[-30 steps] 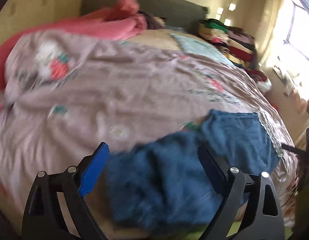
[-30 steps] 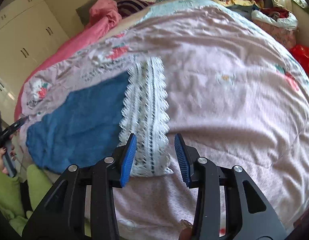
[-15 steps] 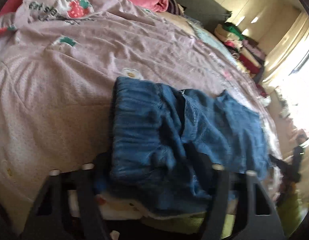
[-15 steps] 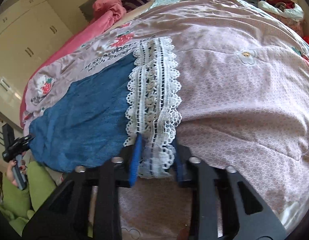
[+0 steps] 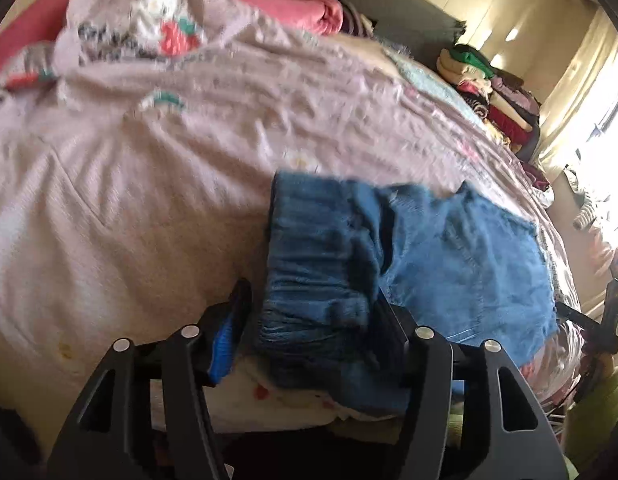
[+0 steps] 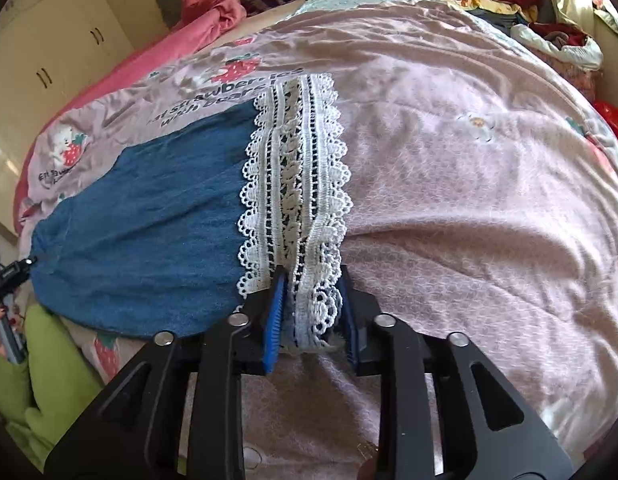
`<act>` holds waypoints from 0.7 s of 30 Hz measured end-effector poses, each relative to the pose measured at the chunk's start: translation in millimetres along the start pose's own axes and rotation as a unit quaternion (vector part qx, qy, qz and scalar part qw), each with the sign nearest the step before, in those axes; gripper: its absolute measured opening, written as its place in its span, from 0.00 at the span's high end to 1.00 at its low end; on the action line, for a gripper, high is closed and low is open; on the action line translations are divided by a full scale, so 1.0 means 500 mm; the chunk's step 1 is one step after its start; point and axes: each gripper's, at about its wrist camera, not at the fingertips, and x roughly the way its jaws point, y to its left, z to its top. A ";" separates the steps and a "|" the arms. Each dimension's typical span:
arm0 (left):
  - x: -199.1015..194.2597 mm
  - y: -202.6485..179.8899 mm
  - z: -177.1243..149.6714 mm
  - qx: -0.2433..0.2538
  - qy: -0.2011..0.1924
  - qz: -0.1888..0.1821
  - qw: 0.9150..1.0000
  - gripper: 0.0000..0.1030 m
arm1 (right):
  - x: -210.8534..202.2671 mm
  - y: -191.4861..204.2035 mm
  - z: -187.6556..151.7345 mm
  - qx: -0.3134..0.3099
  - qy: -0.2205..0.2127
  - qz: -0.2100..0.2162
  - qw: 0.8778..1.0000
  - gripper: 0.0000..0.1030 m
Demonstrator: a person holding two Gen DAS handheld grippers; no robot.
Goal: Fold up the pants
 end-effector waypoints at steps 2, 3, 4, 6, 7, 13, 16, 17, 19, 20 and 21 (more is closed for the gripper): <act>-0.031 -0.020 0.009 0.019 -0.013 0.006 1.000 0.43 | -0.029 0.010 0.006 -0.005 -0.018 -0.004 1.000 0.73; -0.048 -0.036 0.016 0.032 -0.022 0.011 0.999 0.42 | -0.040 0.014 0.007 -0.006 -0.028 -0.005 1.000 0.71; -0.059 -0.049 0.020 0.042 -0.028 0.013 0.999 0.40 | -0.054 0.022 0.010 -0.010 -0.040 -0.004 0.999 0.66; -0.075 -0.086 0.034 0.064 -0.037 0.005 0.997 0.30 | -0.076 0.051 0.018 -0.027 -0.062 0.003 0.998 0.64; -0.078 -0.100 0.040 0.071 -0.041 0.001 0.997 0.27 | -0.083 0.066 0.021 -0.038 -0.069 0.008 0.997 0.62; -0.024 -0.239 0.061 0.137 -0.020 -0.050 0.989 0.18 | -0.058 0.188 0.033 -0.111 -0.072 0.049 0.990 0.56; 0.020 -0.302 0.056 0.169 0.003 -0.064 0.984 0.18 | -0.024 0.237 0.029 -0.139 -0.057 0.061 0.987 0.55; 0.033 -0.322 0.051 0.180 0.010 -0.067 0.981 0.18 | -0.013 0.248 0.028 -0.142 -0.051 0.065 0.986 0.55; 0.061 -0.361 0.044 0.205 0.027 -0.080 0.975 0.17 | 0.010 0.269 0.019 -0.152 -0.035 0.080 0.985 0.55; 0.078 -0.380 0.040 0.218 0.033 -0.079 0.972 0.17 | 0.017 0.276 0.015 -0.157 -0.030 0.081 0.984 0.55; 0.095 -0.394 0.035 0.230 0.040 -0.077 0.969 0.17 | 0.029 0.282 0.010 -0.162 -0.023 0.079 0.983 0.55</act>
